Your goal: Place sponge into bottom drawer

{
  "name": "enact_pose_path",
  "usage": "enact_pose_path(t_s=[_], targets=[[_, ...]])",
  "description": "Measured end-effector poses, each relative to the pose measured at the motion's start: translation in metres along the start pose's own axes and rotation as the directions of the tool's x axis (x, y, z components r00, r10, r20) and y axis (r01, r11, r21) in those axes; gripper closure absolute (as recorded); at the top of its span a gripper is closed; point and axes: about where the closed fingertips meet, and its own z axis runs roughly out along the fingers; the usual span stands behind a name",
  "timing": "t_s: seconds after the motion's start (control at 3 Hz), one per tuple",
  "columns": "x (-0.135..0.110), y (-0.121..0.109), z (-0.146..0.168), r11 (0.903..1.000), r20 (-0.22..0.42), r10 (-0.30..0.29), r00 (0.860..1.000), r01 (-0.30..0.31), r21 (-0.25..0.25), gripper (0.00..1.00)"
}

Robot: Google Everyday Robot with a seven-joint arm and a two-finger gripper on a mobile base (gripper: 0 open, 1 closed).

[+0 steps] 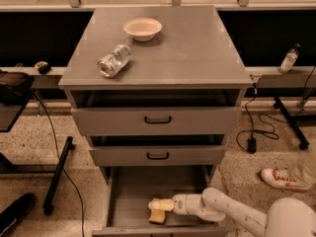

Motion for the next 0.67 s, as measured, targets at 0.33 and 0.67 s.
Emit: enact_pose_path(t_s=[0.33, 0.67], targets=[[0.000, 0.000, 0.000, 1.0000, 0.000, 0.000, 1.000, 0.000, 0.000, 0.00], [-0.005, 0.002, -0.017, 0.9999, 0.034, -0.003, 0.999, 0.003, 0.010, 0.00]])
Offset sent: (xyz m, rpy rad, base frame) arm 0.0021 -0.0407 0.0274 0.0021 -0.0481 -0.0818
